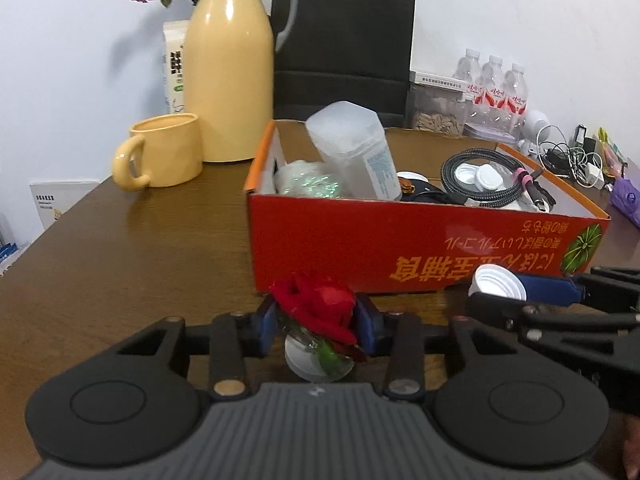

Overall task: Organize objects
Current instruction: 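Grasp the red flower on its white base with the left tool while the right tool holds the cap, then carry the red flower and white cap into the box and open both tools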

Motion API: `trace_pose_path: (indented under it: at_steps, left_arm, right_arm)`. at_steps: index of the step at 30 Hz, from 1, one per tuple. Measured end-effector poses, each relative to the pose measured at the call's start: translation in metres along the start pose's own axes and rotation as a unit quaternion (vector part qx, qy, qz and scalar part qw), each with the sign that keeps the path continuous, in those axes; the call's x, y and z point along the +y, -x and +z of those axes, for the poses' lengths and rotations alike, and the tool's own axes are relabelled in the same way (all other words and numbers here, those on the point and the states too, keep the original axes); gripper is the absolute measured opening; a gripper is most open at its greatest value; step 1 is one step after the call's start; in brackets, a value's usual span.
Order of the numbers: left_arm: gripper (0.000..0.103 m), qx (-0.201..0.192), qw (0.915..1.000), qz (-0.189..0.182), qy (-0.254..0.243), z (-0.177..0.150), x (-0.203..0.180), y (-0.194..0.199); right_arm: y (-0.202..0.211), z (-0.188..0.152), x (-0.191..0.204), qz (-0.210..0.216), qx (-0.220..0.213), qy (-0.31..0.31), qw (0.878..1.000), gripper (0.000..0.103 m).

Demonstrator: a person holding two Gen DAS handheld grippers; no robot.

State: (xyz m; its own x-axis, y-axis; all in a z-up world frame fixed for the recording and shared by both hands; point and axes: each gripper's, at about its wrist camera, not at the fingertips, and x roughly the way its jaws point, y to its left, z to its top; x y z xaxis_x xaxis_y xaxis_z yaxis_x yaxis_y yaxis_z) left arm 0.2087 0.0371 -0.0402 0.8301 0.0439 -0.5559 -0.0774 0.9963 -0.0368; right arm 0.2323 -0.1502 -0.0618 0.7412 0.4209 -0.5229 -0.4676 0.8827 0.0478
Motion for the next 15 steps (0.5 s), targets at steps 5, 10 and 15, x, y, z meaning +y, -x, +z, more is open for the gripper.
trace_pose_path:
  at_steps: [5,10,15]
  left_arm:
    - [0.04,0.001,1.0,0.008,0.005,-0.009,0.016,0.015]
    - [0.039,-0.002,0.9993,0.022,0.03,-0.011,0.033,0.023]
    - [0.039,-0.016,0.9984,0.02,0.05,-0.009,0.044,0.032]
  right_arm:
    - [0.003,0.0,0.001,0.009,-0.004,0.002,1.0,0.039]
    - [0.006,0.0,0.003,0.009,-0.011,0.006,1.0,0.039]
    - [0.007,0.001,0.001,0.008,-0.014,0.001,1.0,0.039]
